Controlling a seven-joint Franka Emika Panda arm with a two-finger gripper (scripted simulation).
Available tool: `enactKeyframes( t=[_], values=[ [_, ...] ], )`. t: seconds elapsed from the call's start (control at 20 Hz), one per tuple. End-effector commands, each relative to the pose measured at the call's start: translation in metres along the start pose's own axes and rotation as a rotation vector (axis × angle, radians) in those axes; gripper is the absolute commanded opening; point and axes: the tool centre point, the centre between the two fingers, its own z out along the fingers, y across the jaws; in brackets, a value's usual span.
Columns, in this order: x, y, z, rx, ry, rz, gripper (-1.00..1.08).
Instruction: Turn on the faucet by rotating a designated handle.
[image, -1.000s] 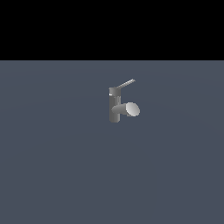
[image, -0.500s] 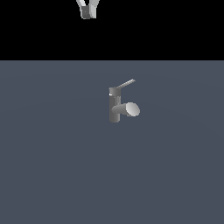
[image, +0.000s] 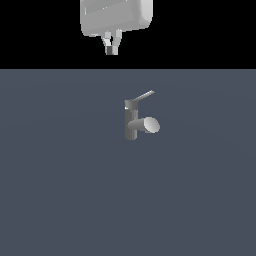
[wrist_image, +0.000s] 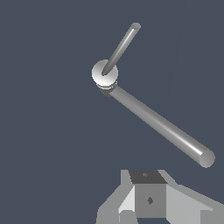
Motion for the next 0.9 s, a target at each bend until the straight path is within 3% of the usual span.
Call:
enactKeyframes(
  t=[0.0, 0.85],
  values=[
    [0.017, -0.008, 0.013, -0.001, 0.001, 0.06, -1.0],
    [0.146, -0.028, 0.104, -0.015, 0.008, 0.481, -1.0]
  ],
)
